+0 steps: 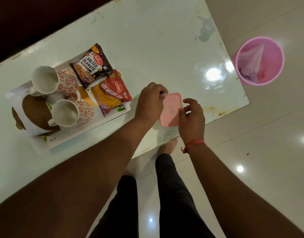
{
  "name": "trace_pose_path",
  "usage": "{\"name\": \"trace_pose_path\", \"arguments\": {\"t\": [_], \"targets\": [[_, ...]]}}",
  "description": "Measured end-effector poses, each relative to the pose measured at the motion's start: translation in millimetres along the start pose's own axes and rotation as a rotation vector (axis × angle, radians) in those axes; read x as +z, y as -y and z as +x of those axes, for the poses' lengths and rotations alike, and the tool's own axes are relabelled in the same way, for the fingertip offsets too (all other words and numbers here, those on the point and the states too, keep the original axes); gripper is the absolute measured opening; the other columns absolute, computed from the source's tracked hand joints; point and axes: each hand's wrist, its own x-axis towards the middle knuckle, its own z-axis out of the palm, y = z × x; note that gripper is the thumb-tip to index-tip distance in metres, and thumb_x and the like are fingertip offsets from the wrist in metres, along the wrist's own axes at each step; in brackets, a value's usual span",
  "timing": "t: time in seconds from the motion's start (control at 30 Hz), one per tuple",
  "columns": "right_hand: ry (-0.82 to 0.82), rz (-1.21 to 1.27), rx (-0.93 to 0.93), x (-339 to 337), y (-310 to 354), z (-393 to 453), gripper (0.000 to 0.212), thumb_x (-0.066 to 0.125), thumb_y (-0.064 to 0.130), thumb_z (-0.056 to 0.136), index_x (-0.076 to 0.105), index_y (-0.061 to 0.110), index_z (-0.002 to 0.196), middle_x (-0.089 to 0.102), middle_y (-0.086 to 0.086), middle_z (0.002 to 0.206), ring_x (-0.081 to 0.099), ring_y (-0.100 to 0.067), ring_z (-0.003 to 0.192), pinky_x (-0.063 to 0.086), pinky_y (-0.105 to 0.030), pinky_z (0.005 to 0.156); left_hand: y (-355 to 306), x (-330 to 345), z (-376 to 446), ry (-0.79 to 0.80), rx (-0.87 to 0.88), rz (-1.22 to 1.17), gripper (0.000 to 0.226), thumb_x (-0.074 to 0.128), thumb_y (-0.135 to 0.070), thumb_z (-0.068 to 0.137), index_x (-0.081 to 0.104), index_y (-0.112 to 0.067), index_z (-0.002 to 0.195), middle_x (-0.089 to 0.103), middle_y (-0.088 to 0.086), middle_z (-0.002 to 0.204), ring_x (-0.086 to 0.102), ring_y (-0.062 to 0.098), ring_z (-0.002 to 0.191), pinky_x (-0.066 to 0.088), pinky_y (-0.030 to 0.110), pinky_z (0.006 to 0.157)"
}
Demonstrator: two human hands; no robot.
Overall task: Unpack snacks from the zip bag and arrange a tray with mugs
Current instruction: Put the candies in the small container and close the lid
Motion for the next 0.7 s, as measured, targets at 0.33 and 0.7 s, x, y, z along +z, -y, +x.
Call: {"name": "trace_pose_path", "arguments": {"t": [0.33, 0.7], "targets": [[0.102, -0.194, -0.245, -1, -6, 4, 0.052, 0.042, 0.012, 0.098, 0.04, 0.026, 0.148, 0.052, -0.006, 0.121, 0.056, -0.024, 0.102, 0.055, -0.039, 0.084, 8, -2, 4, 0.074, 0.015, -0.072, 0.009, 0.06, -0.011, 0.094, 0.067, -0.012, 0.1, 0.06, 0.006, 0.105, 0.059, 0.016, 0.091, 0.041, 0.011, 0.071], [0.181, -0.376, -0.327, 4, -14, -2, 0.06, 0.031, 0.033, 0.1, 0.016, 0.018, 0.157, 0.055, -0.011, 0.118, 0.063, -0.03, 0.077, 0.057, -0.044, 0.061, 10, 28, -14, -0.077, -0.112, -0.043, 0.025, 0.042, -0.025, 0.103, 0.055, -0.004, 0.107, 0.055, 0.013, 0.109, 0.056, 0.022, 0.095, 0.041, 0.021, 0.073]]}}
